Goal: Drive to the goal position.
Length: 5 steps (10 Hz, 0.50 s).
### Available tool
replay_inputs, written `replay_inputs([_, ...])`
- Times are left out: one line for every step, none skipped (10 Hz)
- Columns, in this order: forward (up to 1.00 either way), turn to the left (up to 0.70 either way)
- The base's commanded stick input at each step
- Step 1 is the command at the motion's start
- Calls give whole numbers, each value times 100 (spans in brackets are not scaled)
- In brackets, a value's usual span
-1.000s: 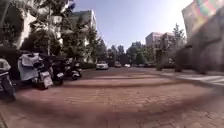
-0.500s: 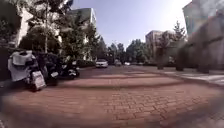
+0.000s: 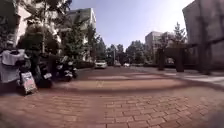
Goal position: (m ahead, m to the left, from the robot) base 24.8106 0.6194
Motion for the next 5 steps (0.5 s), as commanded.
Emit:
replay_inputs([70, 0])
replay_inputs([70, 0])
replay_inputs([70, 0])
replay_inputs([70, 0])
replay_inputs([70, 0])
